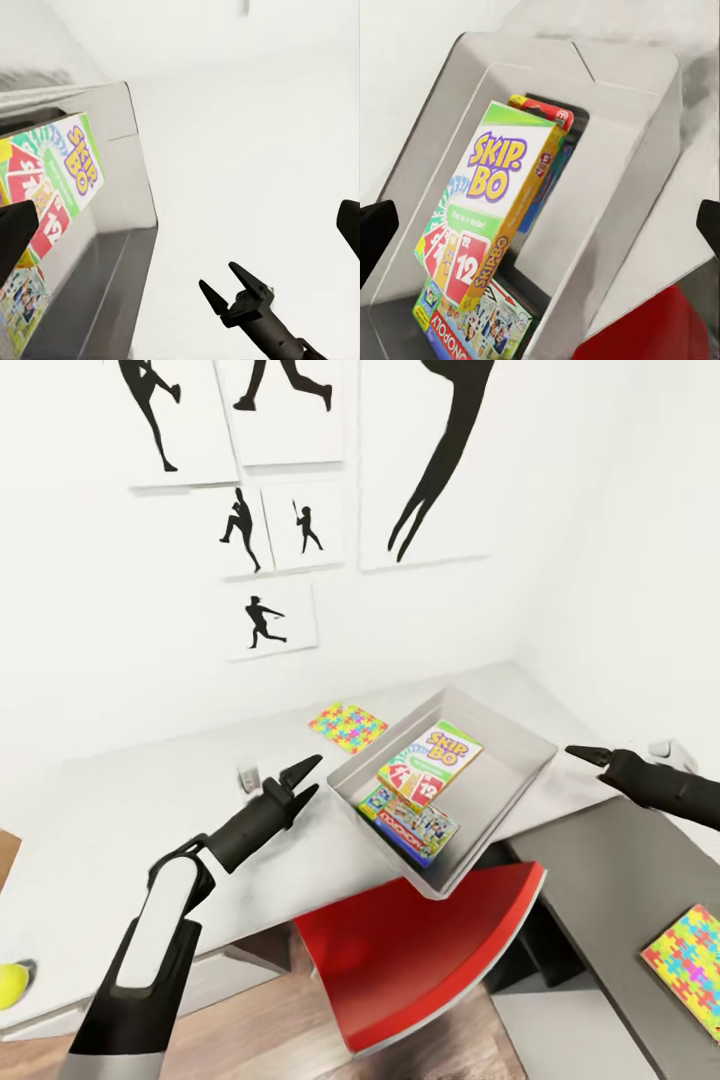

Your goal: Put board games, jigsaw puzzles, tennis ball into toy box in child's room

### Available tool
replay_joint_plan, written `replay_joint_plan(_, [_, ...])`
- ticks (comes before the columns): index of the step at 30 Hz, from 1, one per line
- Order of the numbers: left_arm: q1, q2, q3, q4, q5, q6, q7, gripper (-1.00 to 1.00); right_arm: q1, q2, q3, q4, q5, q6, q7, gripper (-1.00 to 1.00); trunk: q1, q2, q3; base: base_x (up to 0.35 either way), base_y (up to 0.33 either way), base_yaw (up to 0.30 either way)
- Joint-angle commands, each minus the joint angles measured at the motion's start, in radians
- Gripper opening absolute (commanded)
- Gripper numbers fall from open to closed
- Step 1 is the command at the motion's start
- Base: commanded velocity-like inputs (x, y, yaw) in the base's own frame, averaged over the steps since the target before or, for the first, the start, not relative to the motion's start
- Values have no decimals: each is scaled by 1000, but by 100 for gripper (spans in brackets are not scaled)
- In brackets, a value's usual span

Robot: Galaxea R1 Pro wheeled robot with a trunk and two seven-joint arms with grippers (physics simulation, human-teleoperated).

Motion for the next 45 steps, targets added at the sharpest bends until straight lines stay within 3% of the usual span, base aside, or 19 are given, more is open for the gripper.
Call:
replay_joint_plan(1, [0, 0, 1, -6, 0, 5, -7, 100, -1, -1, -1, -1, -10, 3, 2, 100, 1, -2, -2, 0, 0, -276])
replay_joint_plan(8, [3, 1, -4, -30, -1, 18, -58, 100, 0, -1, -2, -1, -10, 3, 84, 100, 1, -2, -2, 0, 0, -278])
replay_joint_plan(19, [4, 2, -15, -39, -6, 48, -161, 100, 3, -1, -1, 0, -9, 3, 131, 100, 1, -2, -2, 0, 0, -192])
replay_joint_plan(45, [1, 4, -27, -41, -10, 56, -183, 100, 4, 7, 9, 0, -11, 3, 144, 100, 1, -2, -2, 0, 0, -29])
